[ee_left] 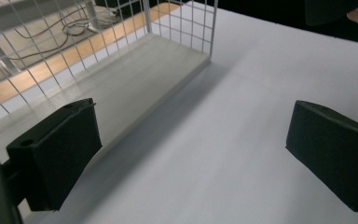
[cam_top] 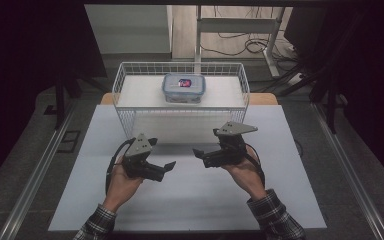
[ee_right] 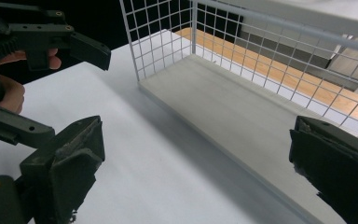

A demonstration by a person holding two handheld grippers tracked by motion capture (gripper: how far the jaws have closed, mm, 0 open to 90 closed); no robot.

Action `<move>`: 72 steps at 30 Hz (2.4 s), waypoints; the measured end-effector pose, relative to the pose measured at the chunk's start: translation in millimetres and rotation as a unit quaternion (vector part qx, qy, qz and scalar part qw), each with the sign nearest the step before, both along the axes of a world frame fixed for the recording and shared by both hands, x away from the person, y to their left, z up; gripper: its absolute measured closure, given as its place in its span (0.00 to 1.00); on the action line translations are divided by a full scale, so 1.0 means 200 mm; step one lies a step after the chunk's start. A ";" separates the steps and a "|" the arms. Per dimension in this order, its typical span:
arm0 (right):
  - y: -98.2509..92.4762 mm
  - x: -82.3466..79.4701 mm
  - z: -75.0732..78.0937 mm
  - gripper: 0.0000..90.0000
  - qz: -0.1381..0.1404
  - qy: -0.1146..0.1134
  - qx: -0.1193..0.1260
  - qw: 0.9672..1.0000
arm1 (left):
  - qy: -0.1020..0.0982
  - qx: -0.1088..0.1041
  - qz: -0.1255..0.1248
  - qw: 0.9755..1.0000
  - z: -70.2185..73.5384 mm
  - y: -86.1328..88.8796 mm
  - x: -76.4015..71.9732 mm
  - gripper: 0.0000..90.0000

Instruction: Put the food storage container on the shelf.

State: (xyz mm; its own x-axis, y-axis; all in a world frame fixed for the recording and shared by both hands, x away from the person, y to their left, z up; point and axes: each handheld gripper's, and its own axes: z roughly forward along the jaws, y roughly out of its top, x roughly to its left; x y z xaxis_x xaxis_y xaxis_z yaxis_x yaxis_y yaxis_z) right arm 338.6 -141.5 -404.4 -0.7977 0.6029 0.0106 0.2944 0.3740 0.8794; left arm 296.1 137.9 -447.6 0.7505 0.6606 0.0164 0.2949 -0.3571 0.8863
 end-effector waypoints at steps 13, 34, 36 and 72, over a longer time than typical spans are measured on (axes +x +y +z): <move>0.00 -0.06 -0.13 0.04 0.007 0.008 -0.029 1.000 | 0.042 -0.005 0.004 0.999 -0.11 -0.03 -0.05 0.03; -0.06 -0.16 -0.23 0.04 0.013 0.006 -0.038 0.999 | 0.046 0.018 0.014 0.999 -0.22 0.00 -0.16 0.02; -0.07 -0.17 -0.25 0.03 0.014 0.002 -0.041 0.999 | 0.050 0.016 0.015 0.999 -0.23 0.02 -0.17 0.02; -0.37 -0.36 -0.34 0.00 -0.035 0.001 -0.033 0.999 | 0.061 0.023 0.077 0.995 -0.31 0.26 -0.38 0.02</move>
State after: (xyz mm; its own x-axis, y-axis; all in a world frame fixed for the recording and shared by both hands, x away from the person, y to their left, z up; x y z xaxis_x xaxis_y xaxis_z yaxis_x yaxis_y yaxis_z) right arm 267.6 -214.7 -471.5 -0.7530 0.6573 -0.0304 0.3236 0.4102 0.8526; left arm 220.1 189.1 -508.7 0.6381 0.7691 -0.0360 0.4546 -0.3386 0.8238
